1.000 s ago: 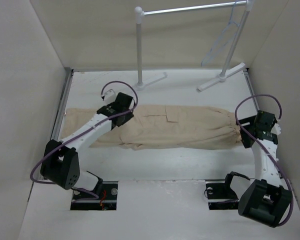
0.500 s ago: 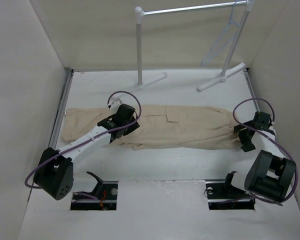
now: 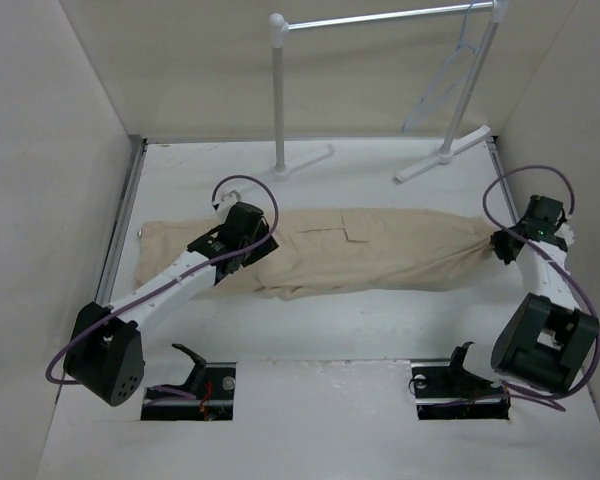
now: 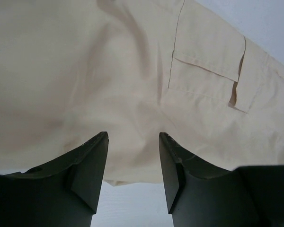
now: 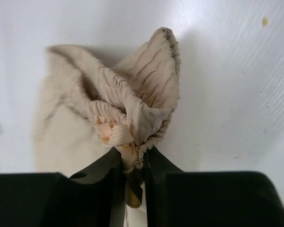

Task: Place the trousers on the hanger
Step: Fold the trousers at the center of the board.

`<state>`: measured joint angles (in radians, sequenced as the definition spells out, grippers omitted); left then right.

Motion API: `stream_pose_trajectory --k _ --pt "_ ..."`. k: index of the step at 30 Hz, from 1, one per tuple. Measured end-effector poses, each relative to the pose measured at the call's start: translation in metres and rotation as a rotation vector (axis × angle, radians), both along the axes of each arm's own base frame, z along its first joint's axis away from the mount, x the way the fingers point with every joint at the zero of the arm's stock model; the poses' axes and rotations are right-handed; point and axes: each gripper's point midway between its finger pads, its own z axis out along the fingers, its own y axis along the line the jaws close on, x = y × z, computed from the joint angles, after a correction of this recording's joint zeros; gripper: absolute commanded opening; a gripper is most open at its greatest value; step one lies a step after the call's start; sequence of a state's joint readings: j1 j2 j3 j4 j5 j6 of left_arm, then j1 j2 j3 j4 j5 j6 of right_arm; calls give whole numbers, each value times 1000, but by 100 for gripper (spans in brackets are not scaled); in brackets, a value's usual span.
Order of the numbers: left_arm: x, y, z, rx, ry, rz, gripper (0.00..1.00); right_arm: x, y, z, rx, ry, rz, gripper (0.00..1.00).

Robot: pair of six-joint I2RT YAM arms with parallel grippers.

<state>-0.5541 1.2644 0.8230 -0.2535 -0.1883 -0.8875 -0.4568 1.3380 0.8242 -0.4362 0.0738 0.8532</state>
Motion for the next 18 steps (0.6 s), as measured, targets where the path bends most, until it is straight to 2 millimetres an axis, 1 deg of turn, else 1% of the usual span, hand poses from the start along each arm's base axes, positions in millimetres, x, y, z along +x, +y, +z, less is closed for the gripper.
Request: stream_pose_trajectory --k 2,3,5,7,9,10,12,14,16,18 --pt "2 -3 11 -4 -19 -13 48 12 -10 48 -63 -91 -12 16" --pt "4 -6 18 -7 -31 -21 49 19 -16 78 -105 -155 -17 16" --pt "8 -11 34 -16 -59 -35 49 27 -25 140 -184 -285 -28 17" --pt "11 -14 50 -22 -85 -46 49 24 -34 197 -261 -400 -45 17" --pt "12 -16 65 -27 -111 -53 50 17 -39 244 -327 -487 -56 18" --pt "12 -15 73 -29 -124 -54 50 13 -39 263 -354 -519 -54 18" --pt "9 -11 85 -28 -145 -53 50 11 -34 290 -391 -564 -23 18" --pt "5 -3 96 -23 -166 -42 50 16 -19 302 -404 -589 46 18" --pt "0 10 105 -15 -184 -17 51 28 12 301 -391 -595 159 17" --pt "-3 29 116 -11 -211 29 51 41 56 294 -351 -593 307 17"
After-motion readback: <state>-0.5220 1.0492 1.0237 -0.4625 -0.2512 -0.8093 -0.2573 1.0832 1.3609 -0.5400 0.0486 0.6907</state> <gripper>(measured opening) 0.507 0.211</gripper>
